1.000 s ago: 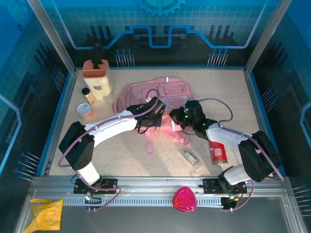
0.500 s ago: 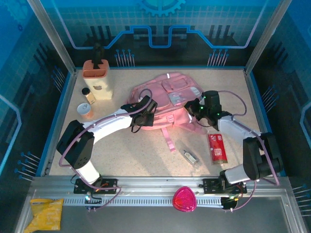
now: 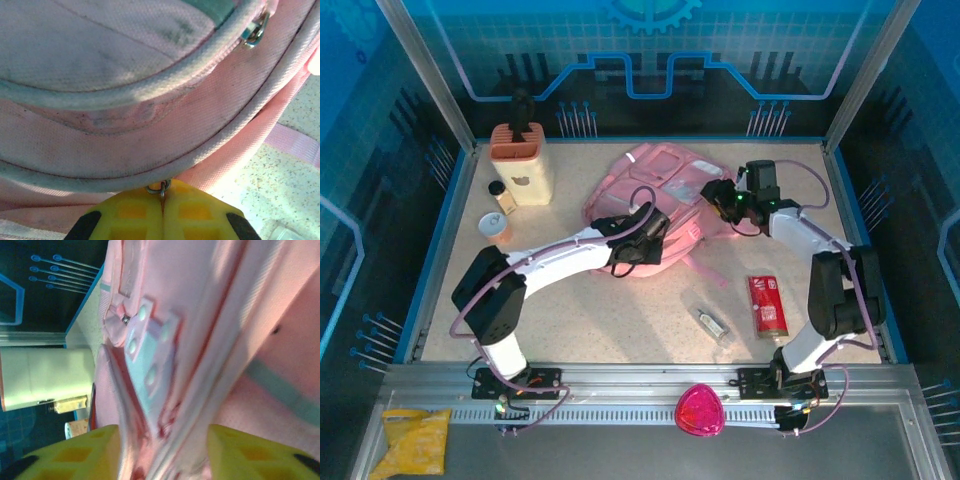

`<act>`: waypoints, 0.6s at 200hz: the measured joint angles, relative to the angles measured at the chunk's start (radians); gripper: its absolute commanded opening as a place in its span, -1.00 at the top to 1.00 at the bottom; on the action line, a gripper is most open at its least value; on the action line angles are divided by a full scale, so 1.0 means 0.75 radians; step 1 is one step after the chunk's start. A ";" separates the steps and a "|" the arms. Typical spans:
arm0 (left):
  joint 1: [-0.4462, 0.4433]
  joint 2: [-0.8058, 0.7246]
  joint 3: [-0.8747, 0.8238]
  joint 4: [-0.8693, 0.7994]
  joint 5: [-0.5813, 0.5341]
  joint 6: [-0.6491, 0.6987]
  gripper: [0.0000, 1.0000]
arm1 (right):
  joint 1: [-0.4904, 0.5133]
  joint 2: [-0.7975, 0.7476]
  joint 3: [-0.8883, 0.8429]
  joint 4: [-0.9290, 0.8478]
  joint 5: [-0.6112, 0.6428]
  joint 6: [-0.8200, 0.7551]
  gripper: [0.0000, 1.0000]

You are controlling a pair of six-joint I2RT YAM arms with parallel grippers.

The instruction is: Pack the student bag

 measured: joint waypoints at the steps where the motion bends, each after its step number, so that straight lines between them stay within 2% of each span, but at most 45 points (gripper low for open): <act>1: 0.000 0.001 0.001 0.000 0.000 -0.001 1.00 | 0.001 -0.003 -0.003 0.000 -0.001 -0.002 -0.14; 23: 0.001 0.002 0.005 0.000 0.011 -0.010 1.00 | 0.063 -0.124 -0.111 0.003 0.002 0.025 -0.22; 57: 0.001 0.003 0.007 -0.006 0.017 -0.010 1.00 | 0.250 -0.278 -0.287 0.056 0.028 0.146 -0.24; 87: 0.001 0.003 0.007 -0.001 0.024 -0.011 1.00 | 0.349 -0.250 -0.374 0.141 0.048 0.282 -0.17; 120: 0.001 0.003 0.007 0.001 0.033 -0.011 1.00 | 0.390 -0.149 -0.366 0.233 0.074 0.362 0.03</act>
